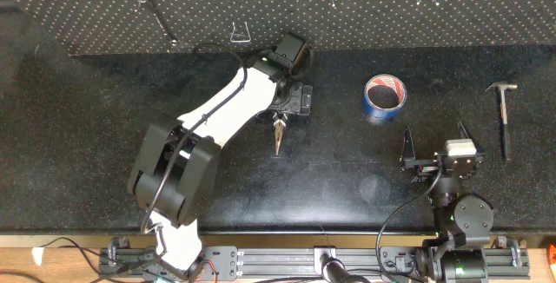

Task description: Place Tools Onto Pegboard

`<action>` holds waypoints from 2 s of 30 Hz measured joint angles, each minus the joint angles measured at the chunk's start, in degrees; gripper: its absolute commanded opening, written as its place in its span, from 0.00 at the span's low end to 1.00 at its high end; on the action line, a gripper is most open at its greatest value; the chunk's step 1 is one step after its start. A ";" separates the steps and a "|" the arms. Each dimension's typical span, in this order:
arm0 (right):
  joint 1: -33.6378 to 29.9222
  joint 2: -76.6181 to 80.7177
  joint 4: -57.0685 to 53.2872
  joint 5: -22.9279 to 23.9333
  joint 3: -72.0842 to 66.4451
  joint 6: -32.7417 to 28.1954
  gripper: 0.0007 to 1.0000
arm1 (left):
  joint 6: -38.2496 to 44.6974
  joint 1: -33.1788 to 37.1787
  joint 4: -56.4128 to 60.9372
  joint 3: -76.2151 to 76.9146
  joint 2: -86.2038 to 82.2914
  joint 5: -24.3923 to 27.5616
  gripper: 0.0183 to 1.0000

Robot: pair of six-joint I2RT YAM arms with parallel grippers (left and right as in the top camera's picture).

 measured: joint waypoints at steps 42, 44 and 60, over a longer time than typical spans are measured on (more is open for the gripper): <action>0.00 0.00 0.00 0.00 0.00 0.00 0.99 | 0.39 0.02 3.02 0.57 -0.57 -0.52 0.01; 0.00 0.00 0.00 0.00 0.00 0.00 0.99 | 0.39 0.02 1.75 0.42 -4.42 -2.03 0.01; 0.00 0.00 0.00 0.00 0.00 0.00 0.99 | 16.15 6.75 51.01 -23.06 -32.74 -15.47 0.01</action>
